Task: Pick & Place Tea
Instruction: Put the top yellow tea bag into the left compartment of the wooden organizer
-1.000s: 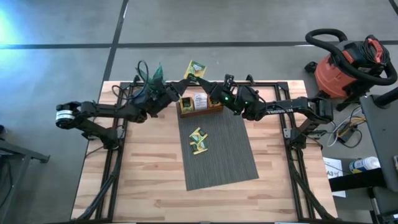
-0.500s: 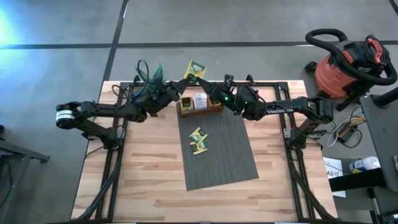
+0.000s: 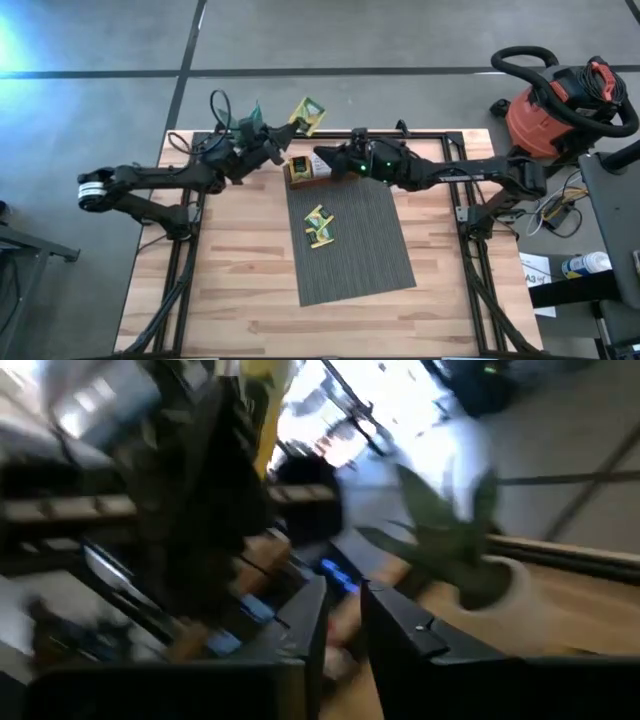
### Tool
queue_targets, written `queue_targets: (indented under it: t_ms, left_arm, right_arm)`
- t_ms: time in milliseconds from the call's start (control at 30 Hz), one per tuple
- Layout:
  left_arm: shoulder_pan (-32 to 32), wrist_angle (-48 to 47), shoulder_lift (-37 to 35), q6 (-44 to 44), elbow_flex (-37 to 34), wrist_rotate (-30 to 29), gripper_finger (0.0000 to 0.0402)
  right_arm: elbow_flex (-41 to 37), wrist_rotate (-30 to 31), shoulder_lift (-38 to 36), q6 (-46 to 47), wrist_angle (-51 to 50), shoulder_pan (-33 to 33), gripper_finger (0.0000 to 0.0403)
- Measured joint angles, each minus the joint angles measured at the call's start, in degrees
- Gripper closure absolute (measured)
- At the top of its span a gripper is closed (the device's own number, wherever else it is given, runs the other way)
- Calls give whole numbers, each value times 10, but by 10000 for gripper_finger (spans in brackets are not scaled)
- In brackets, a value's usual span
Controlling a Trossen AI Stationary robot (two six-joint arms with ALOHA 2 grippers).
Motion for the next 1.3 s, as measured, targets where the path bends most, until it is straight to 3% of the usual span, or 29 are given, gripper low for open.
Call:
queue_targets:
  t_ms: [100,200,300,367,500,833,1033,1300]
  left_arm:
    - [0,-156,-59,59,1,16,401]
    - [-1,-382,-111,122,23,32,401]
    - [-2,-562,-126,179,56,45,401]
    - [-2,-634,-117,222,80,65,401]
    - [-7,-703,-60,296,131,102,401]
    - [-18,-929,145,445,325,105,401]
    - [-25,-942,190,468,392,106,401]
    - [-36,-921,188,475,416,131,401]
  right_arm:
    - [0,1,-37,-84,-101,0,318]
    - [2,1,-80,-217,-201,0,305]
    - [14,-20,-111,-354,-277,0,301]
    - [36,-54,-114,-382,-315,-1,303]
    - [103,-133,-77,-383,-395,-13,310]
    - [305,-146,68,-500,-647,-3,309]
    - [331,-145,96,-524,-660,5,303]
    - [313,-139,92,-525,-635,5,304]
